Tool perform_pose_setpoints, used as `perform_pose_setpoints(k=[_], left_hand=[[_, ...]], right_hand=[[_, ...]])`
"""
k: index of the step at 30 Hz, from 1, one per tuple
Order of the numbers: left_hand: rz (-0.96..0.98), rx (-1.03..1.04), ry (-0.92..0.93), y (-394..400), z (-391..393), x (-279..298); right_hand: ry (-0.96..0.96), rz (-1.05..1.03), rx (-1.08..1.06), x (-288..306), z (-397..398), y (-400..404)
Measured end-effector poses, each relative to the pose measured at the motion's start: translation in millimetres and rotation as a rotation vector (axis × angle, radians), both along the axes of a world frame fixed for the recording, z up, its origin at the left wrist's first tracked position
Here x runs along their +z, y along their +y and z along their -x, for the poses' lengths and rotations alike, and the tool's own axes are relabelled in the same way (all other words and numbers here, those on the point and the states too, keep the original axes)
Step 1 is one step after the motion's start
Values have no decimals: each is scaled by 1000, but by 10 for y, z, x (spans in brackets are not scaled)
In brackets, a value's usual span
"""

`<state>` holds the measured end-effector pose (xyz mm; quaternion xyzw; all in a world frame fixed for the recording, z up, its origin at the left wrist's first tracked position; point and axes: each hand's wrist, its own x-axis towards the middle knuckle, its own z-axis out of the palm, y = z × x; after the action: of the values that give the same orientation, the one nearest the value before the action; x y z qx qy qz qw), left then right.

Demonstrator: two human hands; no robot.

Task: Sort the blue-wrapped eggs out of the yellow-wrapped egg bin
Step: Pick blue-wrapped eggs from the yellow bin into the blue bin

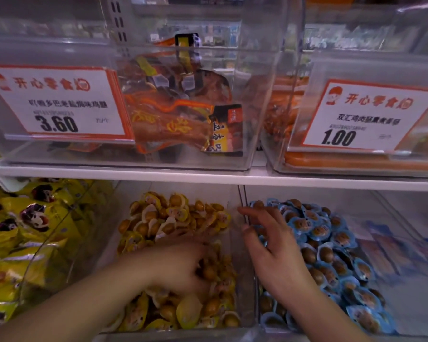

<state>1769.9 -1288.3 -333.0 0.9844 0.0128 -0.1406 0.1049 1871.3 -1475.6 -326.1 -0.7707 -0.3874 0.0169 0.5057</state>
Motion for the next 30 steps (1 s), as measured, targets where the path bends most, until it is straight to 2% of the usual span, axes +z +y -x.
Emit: perform_pose_setpoints(k=[4, 5, 6, 7, 8, 9, 10, 11, 13, 17, 19, 24, 25, 28, 29, 30], left_hand=[[292, 11, 200, -9, 192, 272], [378, 52, 166, -7, 170, 303], [439, 102, 55, 19, 128, 300], [413, 177, -111, 85, 68, 268], [293, 270, -272, 183, 5, 226], [94, 366, -359, 289, -46, 182], [-105, 475, -346, 380, -74, 126], [-235, 572, -259, 439, -82, 51], [-298, 664, -142, 447, -86, -122], [-73, 695, -151, 24, -190, -100], [17, 608, -155, -264, -170, -76], [-29, 362, -159, -668, 48, -22], [-47, 344, -174, -652, 106, 3], [17, 345, -294, -499, 373, 99], [79, 406, -332, -419, 469, 136], [136, 496, -379, -316, 541, 166]], right_hand=[[-24, -5, -4, -7, -2, 2], [-25, -3, -6, -4, 1, 4], [-27, 1, -9, -1, 7, 7], [-29, 5, -12, 3, 12, 10], [-28, 8, -15, 2, 16, 12], [-23, 10, -16, 0, 19, 14], [-11, 13, -14, 2, 20, 18], [6, 16, -12, 5, 23, 18], [21, 15, -9, 12, 26, 20], [14, 24, -20, 22, 19, 28], [-6, 15, -21, 32, 21, 31], [-43, 48, -9, 55, 39, 20], [-77, 68, -13, 90, 53, 2], [-375, 44, -82, 289, 170, -65], [-429, -7, -88, 353, 248, -42], [-406, -42, -57, 422, 341, 39]])
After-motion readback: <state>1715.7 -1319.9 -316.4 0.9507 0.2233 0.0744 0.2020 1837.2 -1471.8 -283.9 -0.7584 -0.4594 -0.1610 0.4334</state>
